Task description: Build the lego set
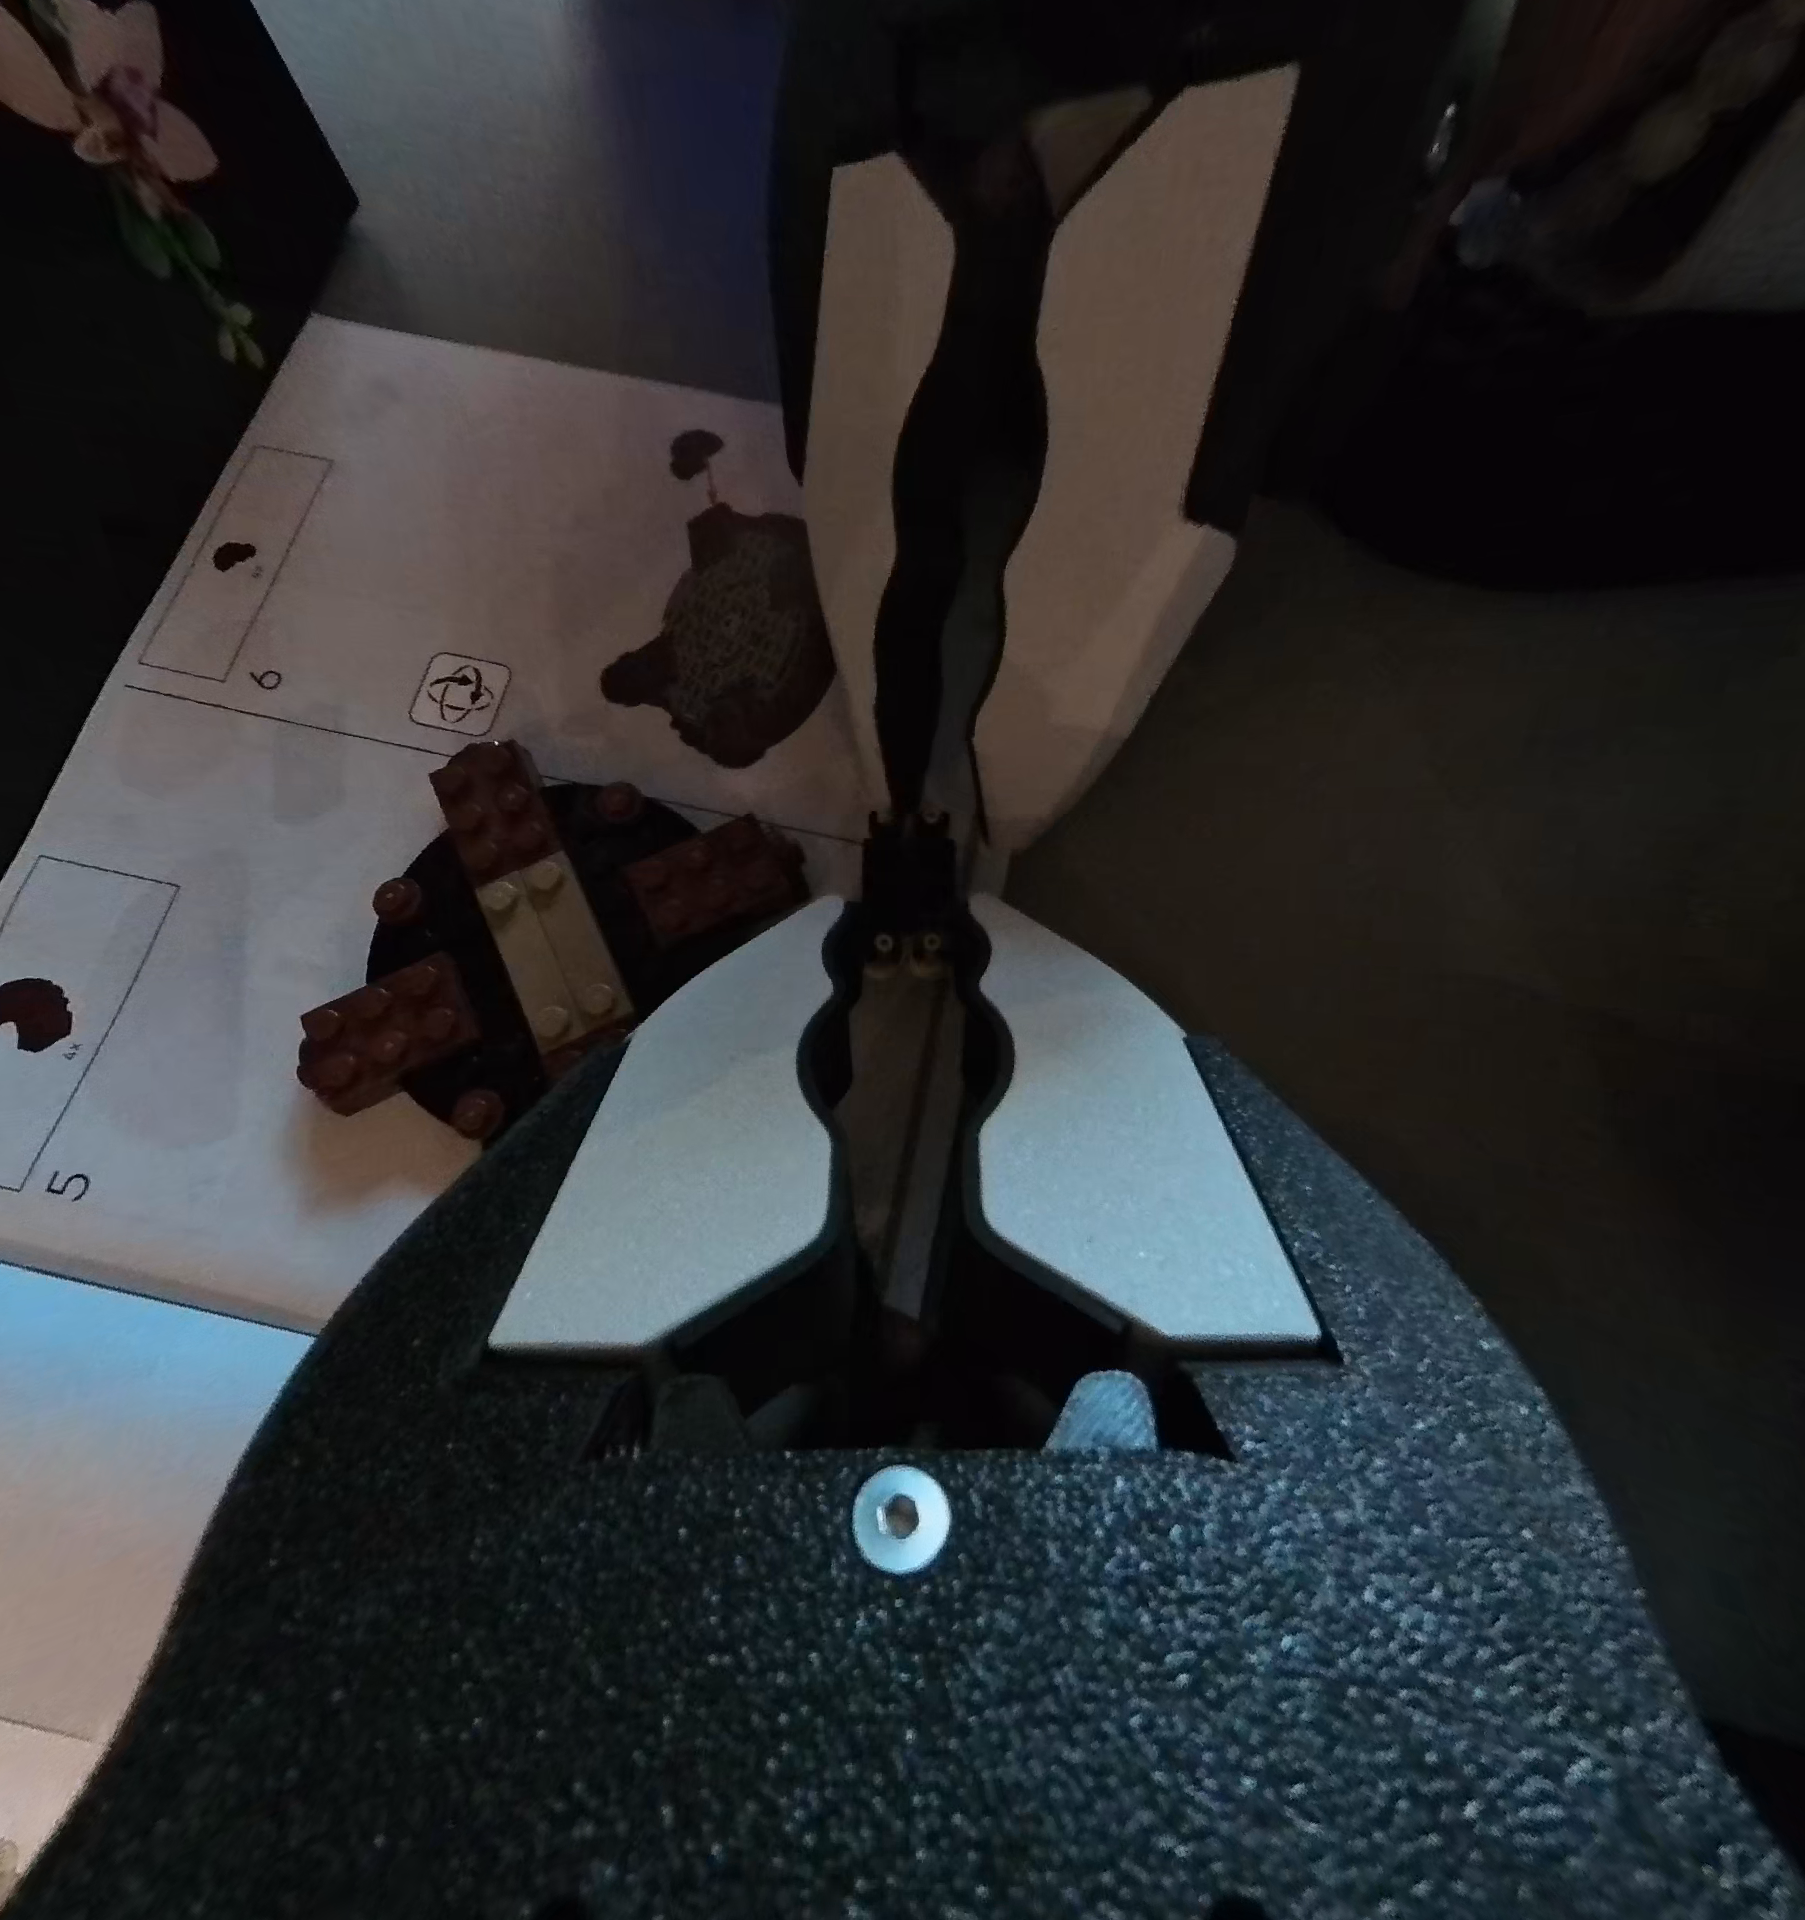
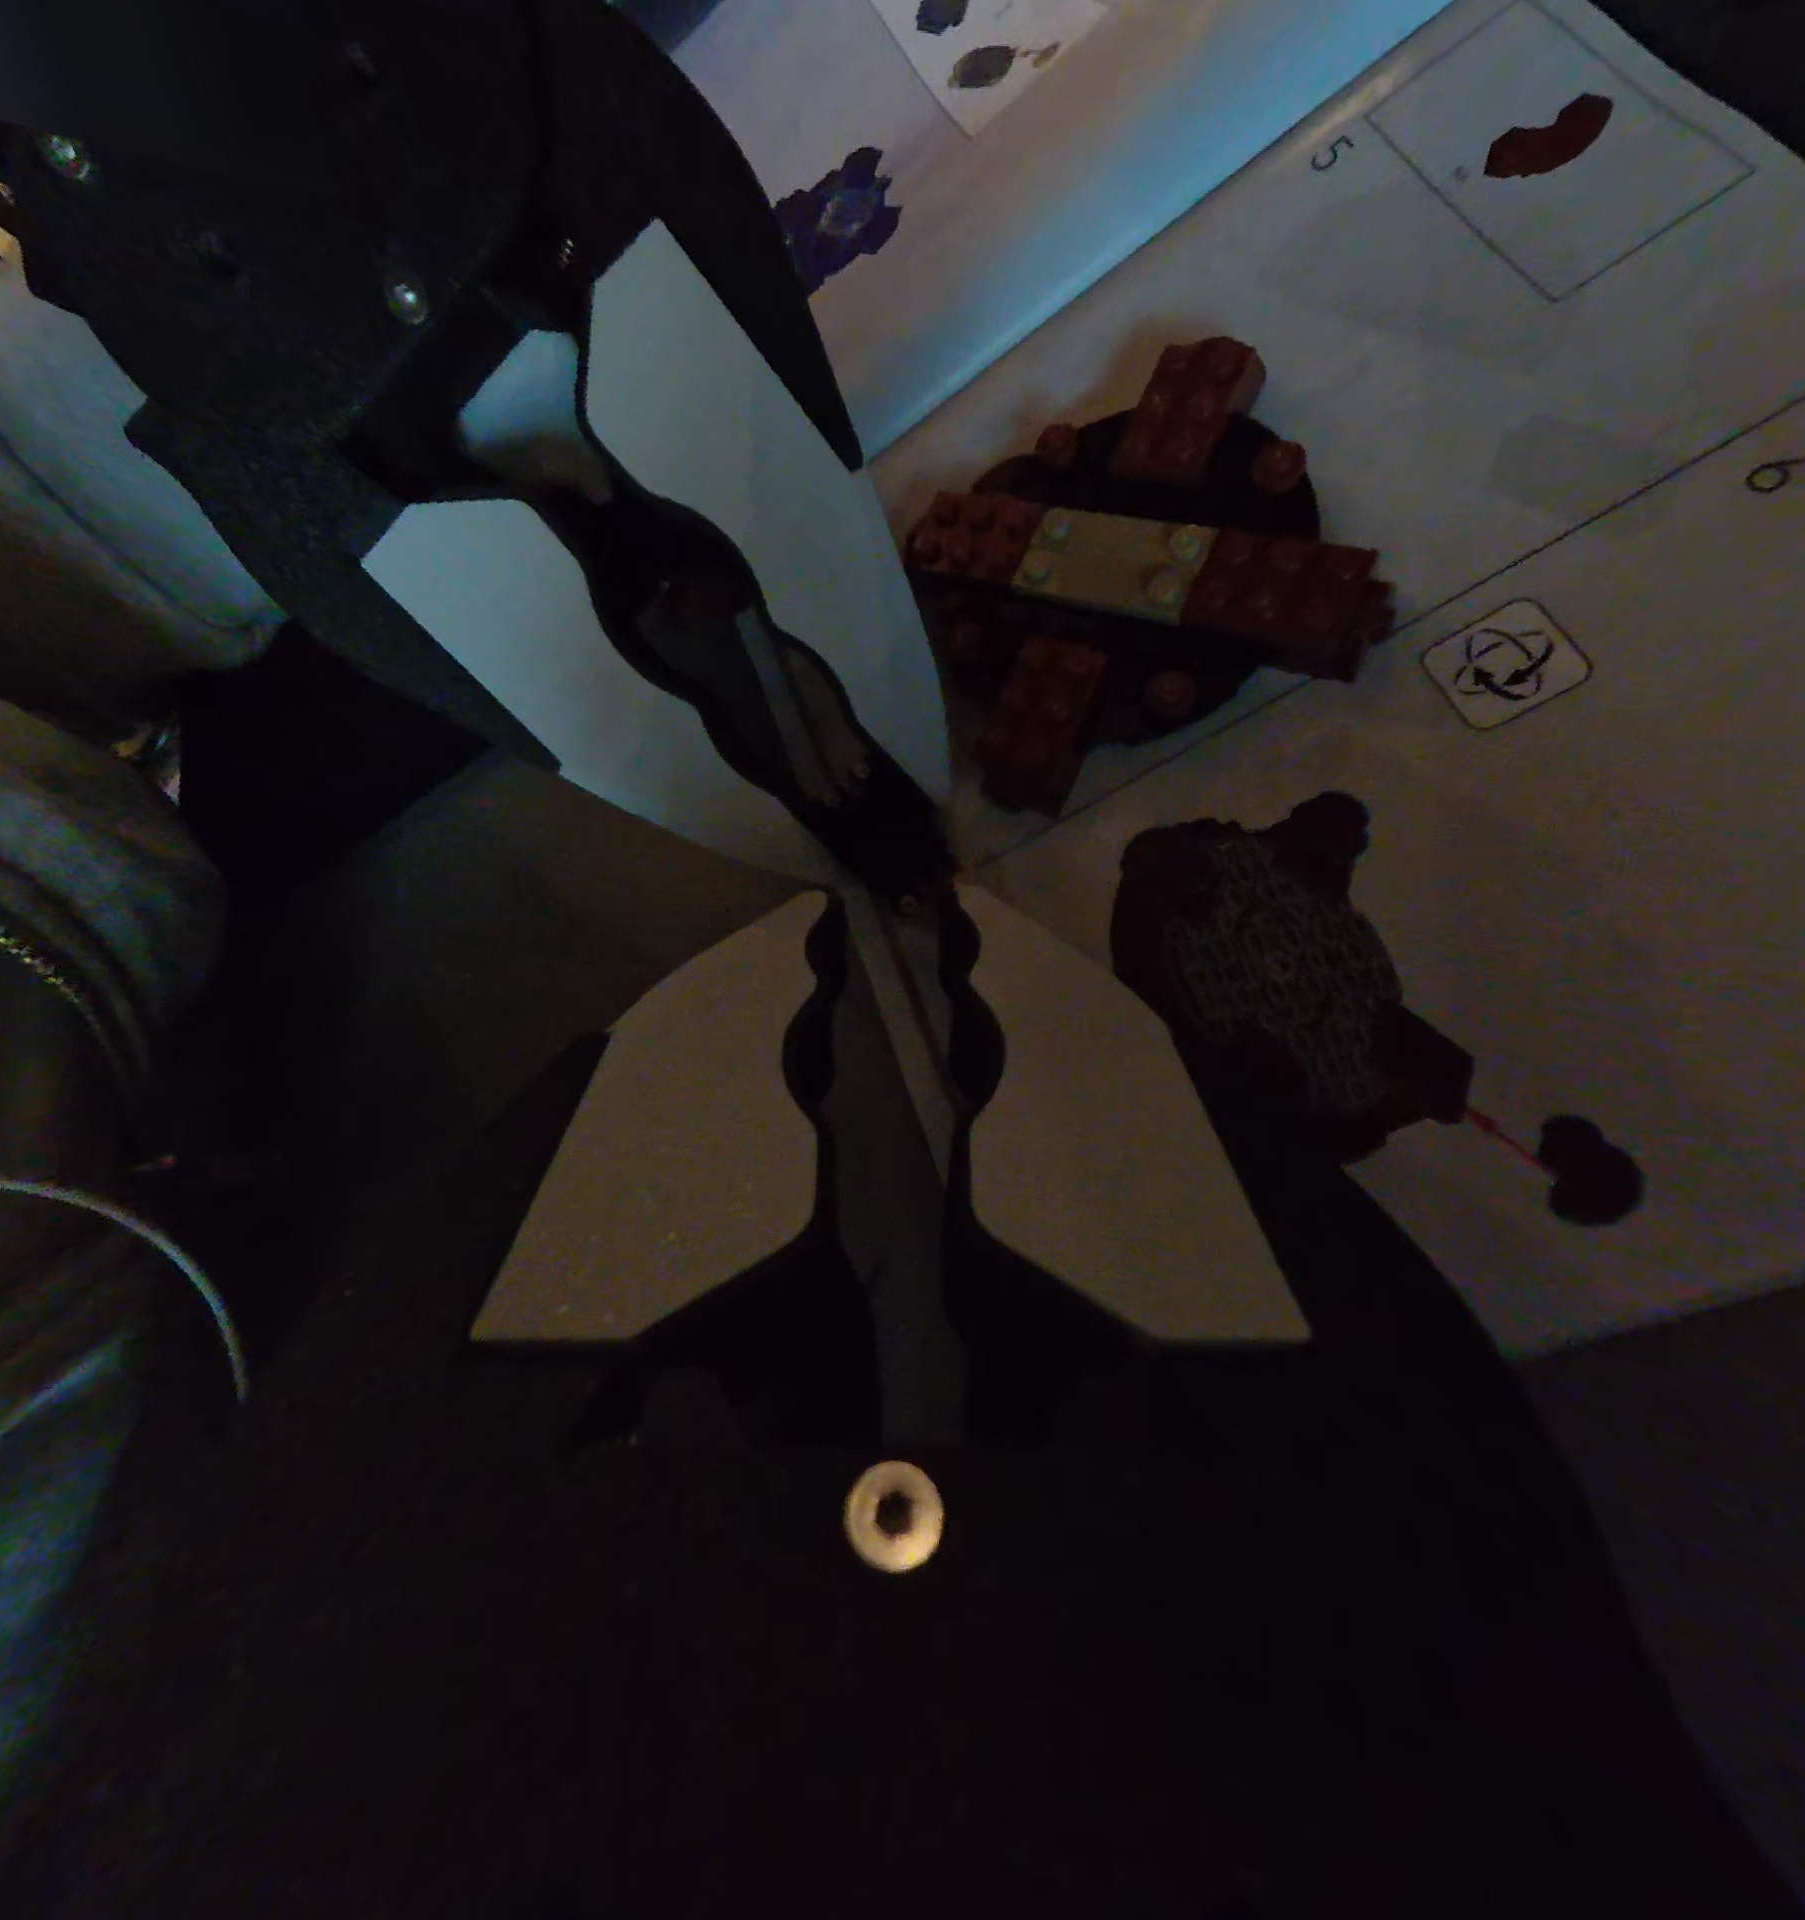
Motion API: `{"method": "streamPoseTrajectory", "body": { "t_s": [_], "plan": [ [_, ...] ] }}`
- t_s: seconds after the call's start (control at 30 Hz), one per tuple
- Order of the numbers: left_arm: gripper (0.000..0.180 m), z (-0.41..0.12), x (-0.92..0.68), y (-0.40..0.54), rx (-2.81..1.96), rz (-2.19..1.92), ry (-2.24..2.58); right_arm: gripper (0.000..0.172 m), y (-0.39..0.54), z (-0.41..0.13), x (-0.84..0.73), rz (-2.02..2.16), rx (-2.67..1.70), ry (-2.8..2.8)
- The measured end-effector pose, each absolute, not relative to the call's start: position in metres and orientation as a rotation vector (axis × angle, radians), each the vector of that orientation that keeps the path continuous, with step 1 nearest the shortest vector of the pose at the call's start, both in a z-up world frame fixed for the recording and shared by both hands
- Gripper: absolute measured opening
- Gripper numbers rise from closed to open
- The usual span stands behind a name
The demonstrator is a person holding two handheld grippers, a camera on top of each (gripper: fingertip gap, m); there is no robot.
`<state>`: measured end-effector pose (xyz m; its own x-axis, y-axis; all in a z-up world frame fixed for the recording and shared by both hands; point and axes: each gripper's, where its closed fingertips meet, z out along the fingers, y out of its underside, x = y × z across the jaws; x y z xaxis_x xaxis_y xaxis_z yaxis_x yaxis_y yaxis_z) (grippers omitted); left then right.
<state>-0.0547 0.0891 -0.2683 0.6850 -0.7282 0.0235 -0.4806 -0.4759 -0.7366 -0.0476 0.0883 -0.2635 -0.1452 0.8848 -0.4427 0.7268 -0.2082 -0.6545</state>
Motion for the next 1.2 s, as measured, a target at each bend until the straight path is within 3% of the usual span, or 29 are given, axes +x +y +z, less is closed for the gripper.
{"method": "streamPoseTrajectory", "body": {
  "t_s": [0.23,0.37,0.63,1.2],
  "plan": [
    [0.017,-0.2683,-0.0548,0.0893,-2.171,-0.444,0.92,0.015,0.0885,-0.2625,-0.0475,1.269,-1.901,-1.86],
    [0.017,-0.2684,-0.0549,0.0894,-2.177,-0.448,0.916,0.008,0.0903,-0.2537,-0.0478,1.178,-1.744,-1.928],
    [0.017,-0.2685,-0.0549,0.0897,-2.183,-0.444,0.917,0.022,0.0883,-0.2575,-0.0517,1.045,-1.67,-2.019],
    [0.017,-0.2688,-0.0545,0.0899,-2.201,-0.428,0.925,0.026,0.0837,-0.2612,-0.0485,0.777,-1.57,-2.2]
  ]
}}
